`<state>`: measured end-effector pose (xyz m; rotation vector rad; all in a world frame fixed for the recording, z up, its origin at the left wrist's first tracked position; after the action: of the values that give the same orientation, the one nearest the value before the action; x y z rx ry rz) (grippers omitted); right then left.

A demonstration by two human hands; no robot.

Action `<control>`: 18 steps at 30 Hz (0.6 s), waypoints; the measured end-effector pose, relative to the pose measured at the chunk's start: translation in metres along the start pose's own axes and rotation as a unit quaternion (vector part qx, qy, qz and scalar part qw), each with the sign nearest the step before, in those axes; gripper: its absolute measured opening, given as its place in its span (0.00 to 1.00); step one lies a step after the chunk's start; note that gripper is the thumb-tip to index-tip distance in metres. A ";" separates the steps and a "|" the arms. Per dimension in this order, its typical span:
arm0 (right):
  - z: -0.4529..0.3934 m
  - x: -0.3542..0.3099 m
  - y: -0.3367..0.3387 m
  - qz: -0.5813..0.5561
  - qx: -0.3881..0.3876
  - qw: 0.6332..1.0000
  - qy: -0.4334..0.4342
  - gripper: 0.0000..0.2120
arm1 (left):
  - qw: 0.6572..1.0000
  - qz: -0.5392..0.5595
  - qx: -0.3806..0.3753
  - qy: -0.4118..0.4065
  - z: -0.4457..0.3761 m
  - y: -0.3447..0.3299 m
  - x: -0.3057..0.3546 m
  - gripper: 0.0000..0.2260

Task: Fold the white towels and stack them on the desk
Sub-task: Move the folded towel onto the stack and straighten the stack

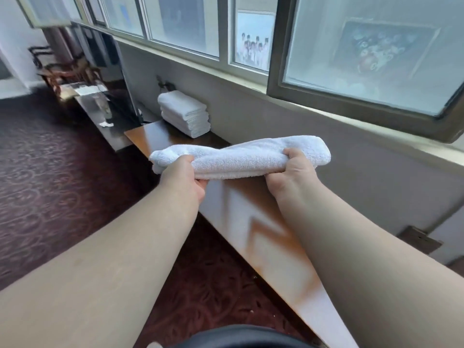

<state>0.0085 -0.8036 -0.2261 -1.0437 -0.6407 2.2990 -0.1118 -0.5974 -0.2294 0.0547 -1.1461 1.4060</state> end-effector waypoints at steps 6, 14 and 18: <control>0.002 0.108 -0.096 0.011 -0.048 0.998 -0.035 0.14 | 0.998 0.024 0.036 -0.044 -0.039 0.075 0.106 0.14; -0.003 0.246 -0.241 -0.007 -0.086 0.994 -0.066 0.13 | 0.996 0.017 0.042 -0.079 -0.117 0.147 0.271 0.11; -0.002 0.301 -0.310 -0.016 -0.113 0.991 -0.073 0.12 | 0.994 0.007 0.052 -0.095 -0.150 0.175 0.341 0.11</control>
<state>-0.0759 -0.3812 -0.1988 -0.9605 -0.9907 2.3292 -0.2423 -0.2092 -0.1875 0.2605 -1.2290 1.4960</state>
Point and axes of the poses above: each hand's wrist, its own z-axis away from the middle knuckle, its own y-axis out of the back of the hand, x = y × z, the point moved 10 cm from there along -z, towards the middle knuckle, and after that the axes turned 4 degrees about -x, right-handed, at the moved point
